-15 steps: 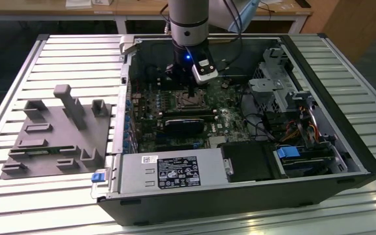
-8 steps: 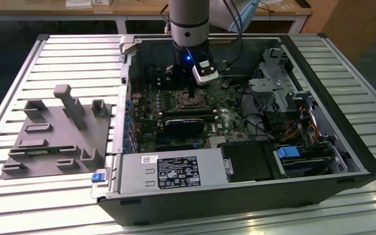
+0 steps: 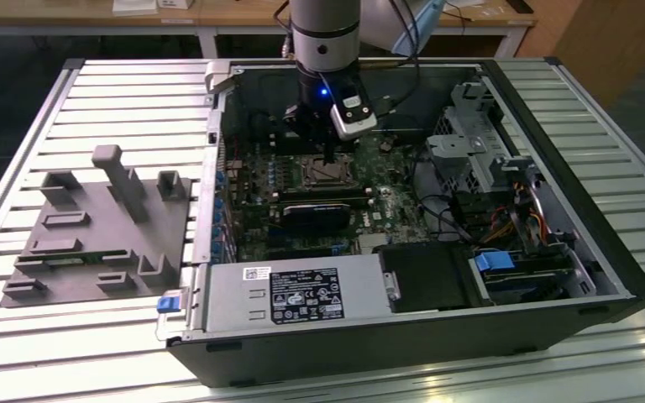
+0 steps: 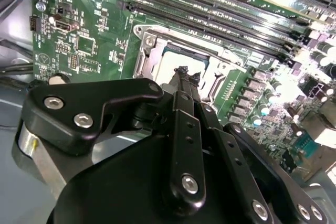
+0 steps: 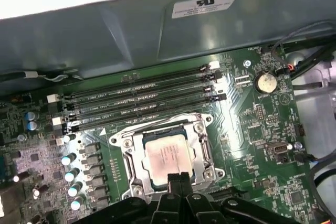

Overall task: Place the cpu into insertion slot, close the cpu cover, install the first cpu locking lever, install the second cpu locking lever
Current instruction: 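Install the second cpu locking lever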

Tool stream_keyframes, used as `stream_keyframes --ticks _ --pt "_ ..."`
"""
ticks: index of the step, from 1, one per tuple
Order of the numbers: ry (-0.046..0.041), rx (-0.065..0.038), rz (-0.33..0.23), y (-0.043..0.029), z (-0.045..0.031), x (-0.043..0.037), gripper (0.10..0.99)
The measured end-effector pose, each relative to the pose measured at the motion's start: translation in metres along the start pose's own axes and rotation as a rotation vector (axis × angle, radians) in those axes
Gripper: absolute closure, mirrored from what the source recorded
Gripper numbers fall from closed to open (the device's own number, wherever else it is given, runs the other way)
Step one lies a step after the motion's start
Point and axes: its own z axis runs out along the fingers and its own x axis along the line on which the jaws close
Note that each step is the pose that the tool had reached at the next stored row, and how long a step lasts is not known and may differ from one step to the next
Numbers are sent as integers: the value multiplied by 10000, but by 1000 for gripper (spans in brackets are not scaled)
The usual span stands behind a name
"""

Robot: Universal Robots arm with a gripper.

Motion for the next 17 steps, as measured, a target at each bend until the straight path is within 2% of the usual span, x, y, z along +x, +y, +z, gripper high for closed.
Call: stream_keyframes --ticks 5,11,17 --pt "0 0 1 -63 -5 -15 984" --pt "2 -7 2 -173 -8 -42 984" --pt "21 -83 10 -246 -10 -60 984"
